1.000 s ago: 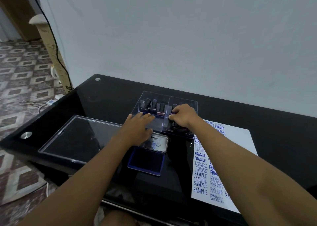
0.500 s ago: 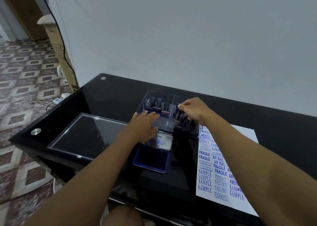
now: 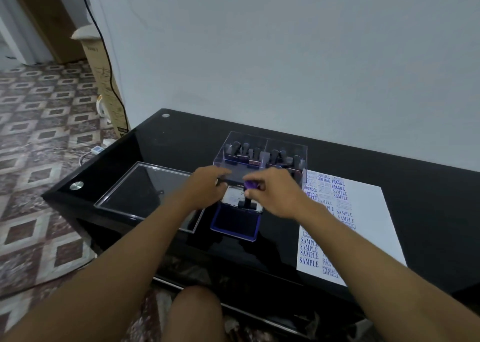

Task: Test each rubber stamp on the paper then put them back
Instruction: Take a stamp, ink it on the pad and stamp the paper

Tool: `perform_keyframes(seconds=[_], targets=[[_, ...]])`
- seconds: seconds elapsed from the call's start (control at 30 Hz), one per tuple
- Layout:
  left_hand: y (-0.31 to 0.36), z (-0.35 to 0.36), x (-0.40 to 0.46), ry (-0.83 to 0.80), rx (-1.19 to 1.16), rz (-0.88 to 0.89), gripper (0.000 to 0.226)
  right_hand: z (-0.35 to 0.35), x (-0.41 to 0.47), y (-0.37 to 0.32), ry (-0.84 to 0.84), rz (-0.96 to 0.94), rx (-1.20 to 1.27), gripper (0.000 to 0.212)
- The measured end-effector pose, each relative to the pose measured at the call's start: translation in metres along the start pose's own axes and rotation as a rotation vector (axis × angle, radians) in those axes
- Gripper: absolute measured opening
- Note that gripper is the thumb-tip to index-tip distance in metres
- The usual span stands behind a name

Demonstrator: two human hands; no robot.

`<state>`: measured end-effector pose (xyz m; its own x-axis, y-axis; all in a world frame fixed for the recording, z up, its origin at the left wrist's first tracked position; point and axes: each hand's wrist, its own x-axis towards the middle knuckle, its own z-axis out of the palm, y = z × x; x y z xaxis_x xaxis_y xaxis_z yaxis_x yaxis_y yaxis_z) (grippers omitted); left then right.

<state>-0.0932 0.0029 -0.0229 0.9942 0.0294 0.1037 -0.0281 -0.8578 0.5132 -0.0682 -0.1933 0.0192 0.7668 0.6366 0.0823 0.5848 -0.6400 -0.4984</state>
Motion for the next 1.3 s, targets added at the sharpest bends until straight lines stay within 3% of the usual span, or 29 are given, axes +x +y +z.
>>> perform_keyframes(seconds=[0.23,0.57,0.7,0.9,1.07,1.3], targets=[[-0.013,-0.014,-0.032,-0.157,0.133,-0.086,0.055,0.037,-0.003,0.000,0.007,-0.013,0.022,0.029],[0.003,-0.011,-0.025,-0.421,0.342,0.000,0.091,0.051,-0.015,0.005,0.065,-0.124,0.032,0.021],[0.001,-0.005,-0.019,-0.461,0.391,0.028,0.080,0.053,-0.019,0.007,0.085,-0.148,0.049,0.028],[-0.001,-0.003,-0.019,-0.450,0.392,0.022,0.071,0.055,-0.016,0.009,0.104,-0.130,0.053,0.012],[0.002,-0.004,-0.019,-0.472,0.387,0.001,0.072,0.049,-0.001,0.013,0.089,-0.086,0.038,0.017],[-0.002,-0.003,-0.017,-0.438,0.346,0.001,0.065,0.077,-0.030,0.010,0.133,-0.229,-0.054,0.012]])
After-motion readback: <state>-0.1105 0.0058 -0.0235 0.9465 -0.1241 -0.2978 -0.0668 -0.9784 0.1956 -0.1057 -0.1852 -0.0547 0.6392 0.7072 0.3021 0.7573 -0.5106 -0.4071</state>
